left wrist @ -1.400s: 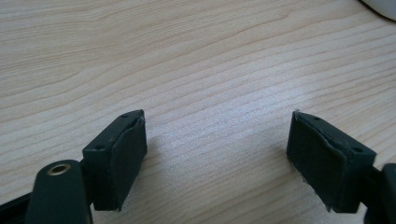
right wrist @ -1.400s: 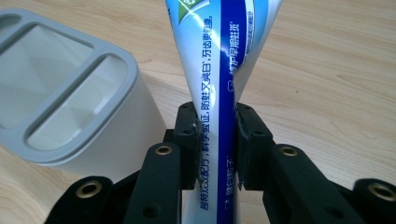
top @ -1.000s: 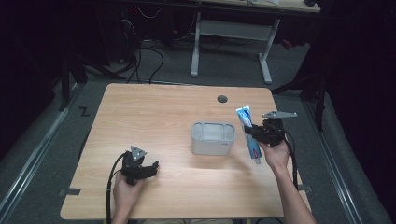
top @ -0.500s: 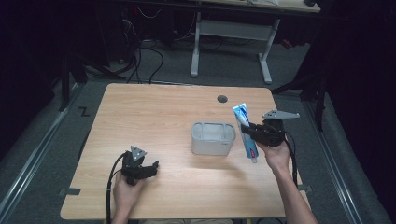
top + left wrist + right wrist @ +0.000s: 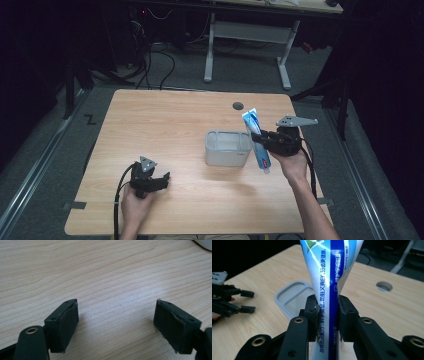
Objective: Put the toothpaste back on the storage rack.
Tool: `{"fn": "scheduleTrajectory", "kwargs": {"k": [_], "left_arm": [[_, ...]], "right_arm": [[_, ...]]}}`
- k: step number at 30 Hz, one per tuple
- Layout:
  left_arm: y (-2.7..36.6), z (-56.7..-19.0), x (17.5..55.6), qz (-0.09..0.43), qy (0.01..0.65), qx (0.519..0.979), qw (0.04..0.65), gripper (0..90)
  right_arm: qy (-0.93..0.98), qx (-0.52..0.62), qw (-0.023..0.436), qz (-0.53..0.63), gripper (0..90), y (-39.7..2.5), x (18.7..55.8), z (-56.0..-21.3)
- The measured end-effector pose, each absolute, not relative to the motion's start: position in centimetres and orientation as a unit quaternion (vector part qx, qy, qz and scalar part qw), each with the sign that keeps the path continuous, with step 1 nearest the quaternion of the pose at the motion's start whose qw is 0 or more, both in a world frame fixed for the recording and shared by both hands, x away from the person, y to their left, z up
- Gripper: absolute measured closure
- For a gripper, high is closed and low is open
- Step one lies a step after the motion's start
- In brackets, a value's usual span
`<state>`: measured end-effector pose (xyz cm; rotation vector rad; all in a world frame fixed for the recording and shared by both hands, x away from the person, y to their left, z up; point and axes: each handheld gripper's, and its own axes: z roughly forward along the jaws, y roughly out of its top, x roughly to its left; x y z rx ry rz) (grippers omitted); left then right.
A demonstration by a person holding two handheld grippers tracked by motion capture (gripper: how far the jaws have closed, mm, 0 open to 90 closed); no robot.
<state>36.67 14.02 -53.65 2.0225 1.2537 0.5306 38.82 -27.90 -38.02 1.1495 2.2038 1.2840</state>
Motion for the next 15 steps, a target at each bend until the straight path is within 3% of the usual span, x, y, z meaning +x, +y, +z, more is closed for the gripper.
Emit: {"fn": "scheduleTrajectory", "kwargs": {"k": [15], "left_arm": [[14.0,-53.6,36.7,0.204,0.482,0.779,0.345,20.4]], "right_arm": [[0.761,0.359,0.181,0.508,73.0,-24.4,39.7,-35.4]]}}
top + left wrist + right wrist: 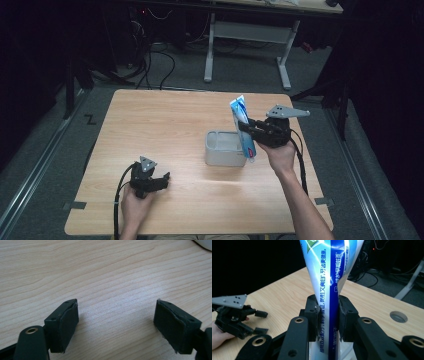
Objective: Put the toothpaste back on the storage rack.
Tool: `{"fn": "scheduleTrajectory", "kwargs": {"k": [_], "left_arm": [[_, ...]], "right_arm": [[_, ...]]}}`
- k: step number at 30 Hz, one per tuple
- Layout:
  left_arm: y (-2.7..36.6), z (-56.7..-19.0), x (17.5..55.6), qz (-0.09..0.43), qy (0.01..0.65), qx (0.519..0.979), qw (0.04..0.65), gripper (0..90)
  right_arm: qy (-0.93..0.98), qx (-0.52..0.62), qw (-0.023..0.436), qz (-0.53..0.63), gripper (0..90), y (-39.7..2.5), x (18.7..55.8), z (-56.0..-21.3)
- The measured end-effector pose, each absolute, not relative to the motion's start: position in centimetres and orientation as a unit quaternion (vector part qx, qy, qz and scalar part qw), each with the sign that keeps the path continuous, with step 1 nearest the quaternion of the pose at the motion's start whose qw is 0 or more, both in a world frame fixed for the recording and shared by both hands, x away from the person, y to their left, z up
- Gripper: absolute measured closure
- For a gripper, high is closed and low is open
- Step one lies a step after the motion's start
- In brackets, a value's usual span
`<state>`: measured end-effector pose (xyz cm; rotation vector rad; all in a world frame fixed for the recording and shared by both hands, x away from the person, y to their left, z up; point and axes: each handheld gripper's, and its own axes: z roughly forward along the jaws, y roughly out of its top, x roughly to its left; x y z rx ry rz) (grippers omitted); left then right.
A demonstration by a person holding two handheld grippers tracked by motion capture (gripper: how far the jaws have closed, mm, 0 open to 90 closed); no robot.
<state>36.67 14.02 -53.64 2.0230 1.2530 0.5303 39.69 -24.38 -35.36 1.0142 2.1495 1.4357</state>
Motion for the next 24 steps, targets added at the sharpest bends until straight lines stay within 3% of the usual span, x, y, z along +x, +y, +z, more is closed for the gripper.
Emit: {"fn": "scheduleTrajectory", "kwargs": {"k": [24], "left_arm": [[14.0,-53.6,36.7,0.204,0.482,0.779,0.345,20.3]], "right_arm": [[0.755,0.370,0.197,0.505,72.8,-21.8,42.7,-34.3]]}}
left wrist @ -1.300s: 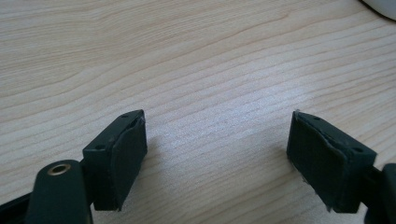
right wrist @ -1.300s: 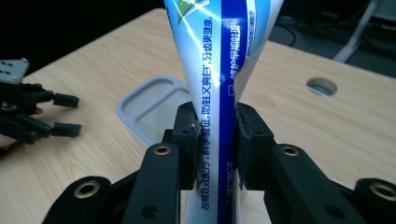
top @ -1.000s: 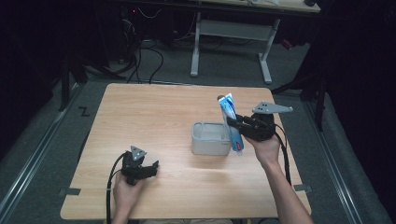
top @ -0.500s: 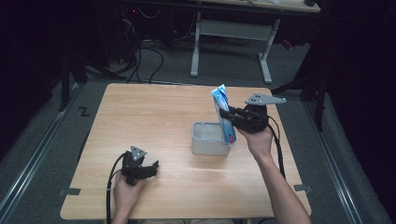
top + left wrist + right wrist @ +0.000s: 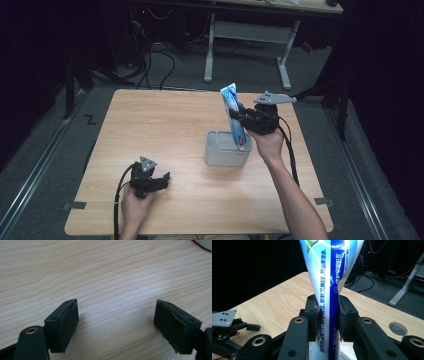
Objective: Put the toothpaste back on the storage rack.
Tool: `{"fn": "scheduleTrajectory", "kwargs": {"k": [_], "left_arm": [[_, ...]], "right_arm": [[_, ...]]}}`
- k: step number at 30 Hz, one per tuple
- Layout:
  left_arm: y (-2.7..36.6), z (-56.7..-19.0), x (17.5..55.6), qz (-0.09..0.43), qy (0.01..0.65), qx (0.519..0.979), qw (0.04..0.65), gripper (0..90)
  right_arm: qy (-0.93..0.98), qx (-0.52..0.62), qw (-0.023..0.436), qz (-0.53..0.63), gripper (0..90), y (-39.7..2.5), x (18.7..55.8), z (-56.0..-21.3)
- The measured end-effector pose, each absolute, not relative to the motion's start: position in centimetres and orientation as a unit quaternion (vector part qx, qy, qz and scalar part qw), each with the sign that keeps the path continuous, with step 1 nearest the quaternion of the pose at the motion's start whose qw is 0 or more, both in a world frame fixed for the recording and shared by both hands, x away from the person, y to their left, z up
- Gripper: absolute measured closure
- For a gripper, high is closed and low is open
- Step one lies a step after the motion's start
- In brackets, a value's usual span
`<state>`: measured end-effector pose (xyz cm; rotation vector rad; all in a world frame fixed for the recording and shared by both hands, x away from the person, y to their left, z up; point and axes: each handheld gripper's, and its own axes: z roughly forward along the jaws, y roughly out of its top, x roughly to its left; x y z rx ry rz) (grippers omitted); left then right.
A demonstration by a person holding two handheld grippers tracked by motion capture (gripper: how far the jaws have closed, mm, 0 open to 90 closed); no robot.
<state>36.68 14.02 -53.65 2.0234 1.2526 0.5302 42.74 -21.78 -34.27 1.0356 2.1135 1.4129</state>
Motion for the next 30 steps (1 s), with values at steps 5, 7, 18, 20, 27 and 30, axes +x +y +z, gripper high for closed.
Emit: {"fn": "scheduleTrajectory", "kwargs": {"k": [5,7,18,20,27,30], "left_arm": [[14.0,-53.6,36.7,0.204,0.482,0.779,0.345,20.3],[14.0,-53.6,36.7,0.204,0.482,0.779,0.345,20.3],[14.0,-53.6,36.7,0.204,0.483,0.779,0.345,20.4],[14.0,-53.7,36.7,0.204,0.483,0.779,0.345,20.4],[14.0,-53.6,36.7,0.204,0.482,0.779,0.344,20.3],[14.0,-53.6,36.7,0.204,0.482,0.779,0.344,20.4]], "right_arm": [[0.752,0.373,0.194,0.507,72.8,-21.5,43.1,-34.4],[0.752,0.373,0.197,0.506,72.8,-21.3,43.2,-34.5],[0.758,0.376,0.192,0.497,72.6,-20.3,44.2,-35.6],[0.759,0.376,0.191,0.497,72.5,-20.2,44.3,-35.8],[0.763,0.379,0.197,0.485,72.5,-19.8,44.5,-36.4],[0.767,0.381,0.197,0.478,72.5,-19.8,44.7,-36.7]]}}
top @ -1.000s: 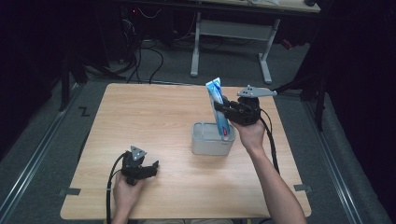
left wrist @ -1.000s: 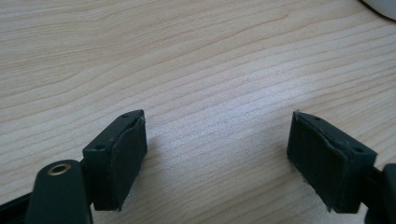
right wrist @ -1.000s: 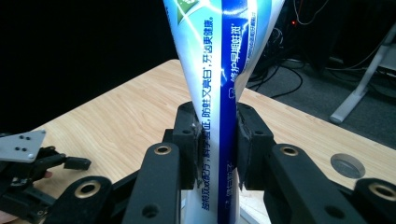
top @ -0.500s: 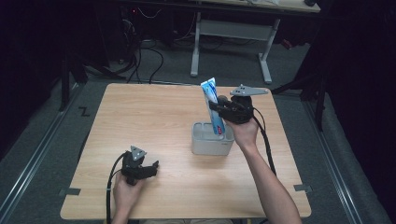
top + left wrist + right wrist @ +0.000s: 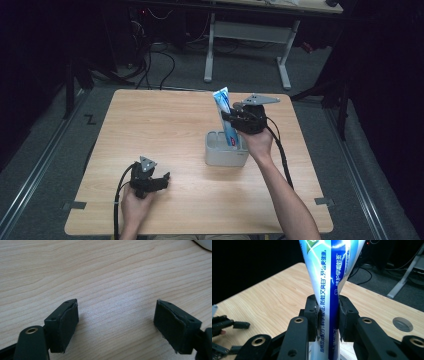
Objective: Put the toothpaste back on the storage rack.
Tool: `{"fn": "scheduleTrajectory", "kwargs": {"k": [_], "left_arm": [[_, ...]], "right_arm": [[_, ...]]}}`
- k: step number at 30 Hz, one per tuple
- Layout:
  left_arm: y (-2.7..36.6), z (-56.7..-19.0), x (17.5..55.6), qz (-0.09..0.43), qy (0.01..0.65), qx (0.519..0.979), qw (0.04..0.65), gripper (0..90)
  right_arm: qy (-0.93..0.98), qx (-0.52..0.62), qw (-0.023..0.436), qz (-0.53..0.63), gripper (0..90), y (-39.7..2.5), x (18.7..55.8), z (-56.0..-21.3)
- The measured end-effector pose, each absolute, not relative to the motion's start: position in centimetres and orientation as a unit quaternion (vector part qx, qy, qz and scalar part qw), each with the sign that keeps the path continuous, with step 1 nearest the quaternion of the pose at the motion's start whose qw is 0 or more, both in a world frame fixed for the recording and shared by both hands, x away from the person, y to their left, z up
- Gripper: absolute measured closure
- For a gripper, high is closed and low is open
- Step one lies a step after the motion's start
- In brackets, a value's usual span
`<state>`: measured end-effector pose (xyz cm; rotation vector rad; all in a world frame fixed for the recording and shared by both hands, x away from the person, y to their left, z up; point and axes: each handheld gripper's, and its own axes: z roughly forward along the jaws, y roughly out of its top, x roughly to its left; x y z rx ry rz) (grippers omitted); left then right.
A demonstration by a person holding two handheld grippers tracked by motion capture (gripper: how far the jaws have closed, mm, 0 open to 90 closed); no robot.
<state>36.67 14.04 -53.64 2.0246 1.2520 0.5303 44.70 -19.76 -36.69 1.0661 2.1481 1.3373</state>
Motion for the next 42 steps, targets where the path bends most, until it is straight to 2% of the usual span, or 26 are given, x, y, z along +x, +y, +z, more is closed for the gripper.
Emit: {"fn": "scheduleTrajectory", "kwargs": {"k": [20,28,42], "left_arm": [[14.0,-53.6,36.7,0.204,0.482,0.780,0.344,20.3],[14.0,-53.6,36.7,0.204,0.482,0.779,0.345,20.3],[14.0,-53.6,36.7,0.204,0.482,0.780,0.344,20.4]], "right_arm": [[0.779,0.393,0.193,0.449,72.6,-19.9,45.3,-38.7],[0.792,0.383,0.212,0.425,72.6,-19.5,45.1,-39.2],[0.794,0.390,0.190,0.426,72.6,-20.0,44.9,-40.1]]}}
